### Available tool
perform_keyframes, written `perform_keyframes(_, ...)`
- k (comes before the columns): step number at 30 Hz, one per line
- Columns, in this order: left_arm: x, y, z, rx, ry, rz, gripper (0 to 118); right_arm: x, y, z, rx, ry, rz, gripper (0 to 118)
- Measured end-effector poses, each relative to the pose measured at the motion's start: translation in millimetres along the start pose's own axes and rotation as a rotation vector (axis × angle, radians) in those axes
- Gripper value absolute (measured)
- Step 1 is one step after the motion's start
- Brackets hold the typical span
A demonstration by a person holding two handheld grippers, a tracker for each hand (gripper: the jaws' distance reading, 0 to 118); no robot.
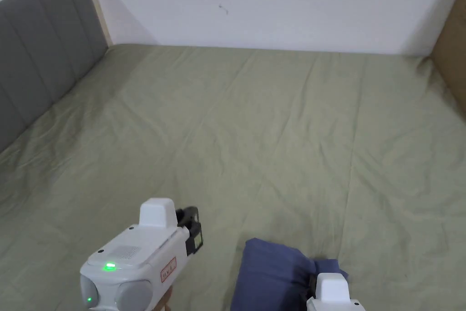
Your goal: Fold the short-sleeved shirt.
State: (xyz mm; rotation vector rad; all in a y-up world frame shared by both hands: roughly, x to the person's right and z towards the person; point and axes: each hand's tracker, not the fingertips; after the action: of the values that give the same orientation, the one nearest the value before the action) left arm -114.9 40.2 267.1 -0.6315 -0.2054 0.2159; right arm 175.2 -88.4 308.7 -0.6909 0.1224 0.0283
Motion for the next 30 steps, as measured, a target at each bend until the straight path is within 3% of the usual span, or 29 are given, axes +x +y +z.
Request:
perform_keyframes(2,-2.4,-12.6,-15.8,-0.125,-0.033,0.060,38,-2.6,0.7,2.2,-0.003,-0.003,0.037,0)
perform_keyframes(3,-3.8,-18.6,-24.8,-0.194,-0.055,0.087,68,-3.1,0.6,2.9,0.000,-0.004,0.043,0)
perform_keyframes(4,-4.9,-24.3,-33.5,-0.252,-0.078,0.118,81,-2.9,0.5,3.0,0.000,-0.003,0.044,0)
perform_keyframes(8,-2.3,-46.1,-63.7,-0.411,-0.139,0.185,110,-1.5,1.6,3.9,-0.008,0.003,0.036,0)
perform_keyframes(12,4.0,-52.6,-84.7,-0.463,-0.193,0.209,109,-0.9,3.5,4.4,-0.020,0.009,0.021,0)
perform_keyframes(14,8.2,-53.5,-91.2,-0.492,-0.255,0.193,102,-0.5,4.2,4.7,-0.022,0.009,0.013,0)
perform_keyframes(18,20.6,-58.9,-102.6,-0.577,-0.327,0.162,47,0.5,6.4,5.6,-0.029,0.015,0.010,0)
perform_keyframes(21,24.1,-57.4,-102.6,-0.571,-0.302,0.135,22,4.3,12.4,9.7,-0.037,0.031,0.009,0)
perform_keyframes(27,9.4,-33.7,-93.7,-0.529,-0.327,0.142,14,15.6,43.8,42.7,0.072,0.054,-0.051,0)
perform_keyframes(30,-21.3,-9.4,-89.3,-0.492,-0.304,0.135,14,19.7,65.6,54.4,0.121,0.043,-0.036,0)
